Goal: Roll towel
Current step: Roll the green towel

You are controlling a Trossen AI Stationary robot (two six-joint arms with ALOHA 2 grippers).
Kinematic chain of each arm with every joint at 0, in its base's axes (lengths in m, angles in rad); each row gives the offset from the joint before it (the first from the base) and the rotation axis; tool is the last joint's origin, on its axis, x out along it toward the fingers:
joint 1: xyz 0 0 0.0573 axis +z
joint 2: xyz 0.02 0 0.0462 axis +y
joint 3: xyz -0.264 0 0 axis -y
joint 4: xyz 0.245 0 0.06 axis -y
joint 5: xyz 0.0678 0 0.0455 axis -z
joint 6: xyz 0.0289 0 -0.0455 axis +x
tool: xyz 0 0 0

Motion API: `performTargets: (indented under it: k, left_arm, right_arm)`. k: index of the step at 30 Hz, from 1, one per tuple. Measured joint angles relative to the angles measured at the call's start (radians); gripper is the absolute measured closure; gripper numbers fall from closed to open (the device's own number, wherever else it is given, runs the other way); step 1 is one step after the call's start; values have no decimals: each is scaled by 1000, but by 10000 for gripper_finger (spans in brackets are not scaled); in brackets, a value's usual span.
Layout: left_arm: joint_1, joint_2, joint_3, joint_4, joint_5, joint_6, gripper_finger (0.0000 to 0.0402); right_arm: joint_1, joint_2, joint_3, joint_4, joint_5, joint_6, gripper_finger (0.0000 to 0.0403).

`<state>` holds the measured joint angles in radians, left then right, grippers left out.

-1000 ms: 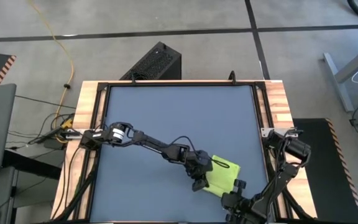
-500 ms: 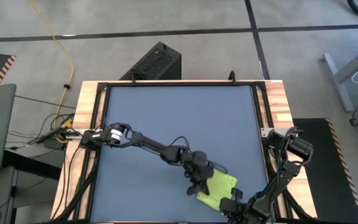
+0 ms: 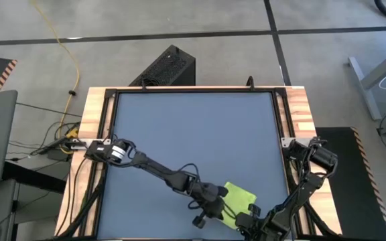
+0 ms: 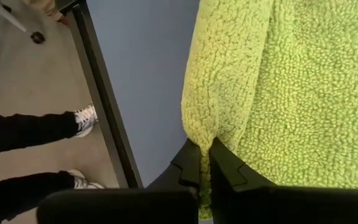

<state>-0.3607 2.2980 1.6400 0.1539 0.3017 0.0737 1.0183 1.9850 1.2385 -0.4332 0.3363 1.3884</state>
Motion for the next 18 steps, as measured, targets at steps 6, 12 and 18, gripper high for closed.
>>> performTargets:
  k: [6,12,18]
  left_arm:
    - [-7,-6,0,-15,7,151,356]
    - [-46,-8,0,-94,-73,339,261]
    - [-78,-8,0,-141,-308,416,193]
  right_arm:
    - [0,1,0,13,-3,19,375]
    - [0,2,0,16,-3,33,375]
    - [0,2,0,19,-3,46,374]
